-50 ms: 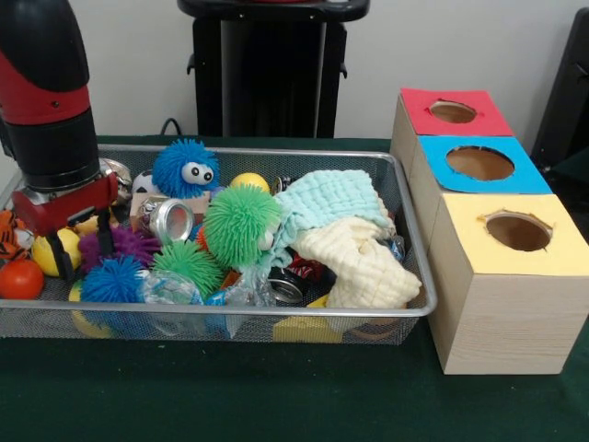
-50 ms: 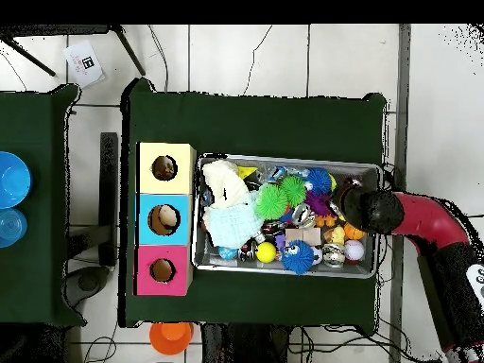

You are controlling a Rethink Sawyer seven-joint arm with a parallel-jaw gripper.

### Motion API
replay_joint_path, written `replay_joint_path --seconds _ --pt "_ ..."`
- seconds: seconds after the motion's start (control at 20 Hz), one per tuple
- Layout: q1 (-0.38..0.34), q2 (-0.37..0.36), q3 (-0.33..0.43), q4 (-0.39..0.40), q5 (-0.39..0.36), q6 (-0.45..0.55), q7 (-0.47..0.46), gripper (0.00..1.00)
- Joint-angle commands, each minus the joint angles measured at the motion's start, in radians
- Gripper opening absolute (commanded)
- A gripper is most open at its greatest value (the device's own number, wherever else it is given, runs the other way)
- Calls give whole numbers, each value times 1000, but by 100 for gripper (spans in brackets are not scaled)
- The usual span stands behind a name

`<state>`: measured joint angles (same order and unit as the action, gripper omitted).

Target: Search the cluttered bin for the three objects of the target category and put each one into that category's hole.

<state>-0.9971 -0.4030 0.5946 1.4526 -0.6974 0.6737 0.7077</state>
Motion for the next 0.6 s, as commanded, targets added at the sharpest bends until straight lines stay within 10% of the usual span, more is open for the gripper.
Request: replay_joint_path --seconds 0.05,0.6 --pt "-25 47 30 47 16 -41 0 100" --pt "-34 31 64 78 63 -41 -5 100"
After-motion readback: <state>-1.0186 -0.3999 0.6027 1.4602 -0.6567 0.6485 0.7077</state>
